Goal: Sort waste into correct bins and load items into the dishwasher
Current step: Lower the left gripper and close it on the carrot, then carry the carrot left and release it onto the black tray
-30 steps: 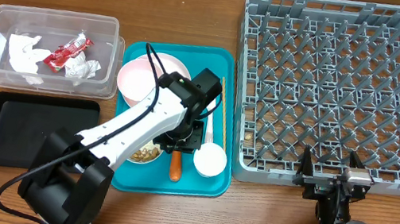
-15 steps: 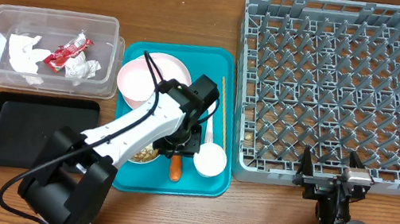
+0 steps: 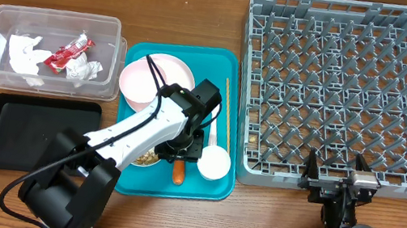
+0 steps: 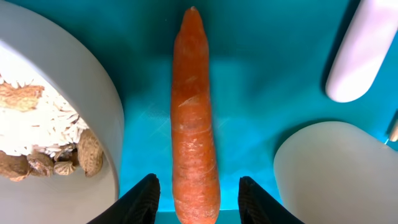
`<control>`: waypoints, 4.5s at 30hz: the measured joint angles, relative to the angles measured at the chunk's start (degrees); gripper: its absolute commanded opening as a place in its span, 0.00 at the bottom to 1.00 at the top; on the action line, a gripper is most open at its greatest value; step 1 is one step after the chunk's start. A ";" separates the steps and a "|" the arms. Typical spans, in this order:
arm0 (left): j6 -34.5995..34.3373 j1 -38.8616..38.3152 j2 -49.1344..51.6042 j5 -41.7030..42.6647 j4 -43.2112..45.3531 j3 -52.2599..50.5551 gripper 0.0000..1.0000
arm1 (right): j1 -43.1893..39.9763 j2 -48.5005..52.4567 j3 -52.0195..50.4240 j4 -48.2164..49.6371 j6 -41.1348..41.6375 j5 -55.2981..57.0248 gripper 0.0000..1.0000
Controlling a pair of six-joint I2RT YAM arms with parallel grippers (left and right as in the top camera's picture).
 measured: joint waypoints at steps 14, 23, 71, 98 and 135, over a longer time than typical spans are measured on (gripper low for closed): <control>0.13 -1.40 0.00 0.04 3.63 -2.27 0.43 | 0.00 0.00 0.00 0.00 -0.02 -0.02 1.00; 0.13 -1.40 -0.20 -0.22 3.76 -2.54 0.43 | 0.00 0.00 0.00 0.00 -0.02 0.02 1.00; 0.15 -1.40 -0.31 -0.63 6.67 -5.64 0.44 | 0.00 0.00 0.00 0.02 -0.02 0.00 1.00; 2.01 -1.40 -0.31 -0.66 4.42 -5.57 0.04 | 0.00 0.00 0.00 0.02 0.00 0.00 1.00; 4.22 46.45 -14.45 -4.48 -26.43 27.98 0.04 | 0.00 0.00 0.00 0.00 0.00 0.00 1.00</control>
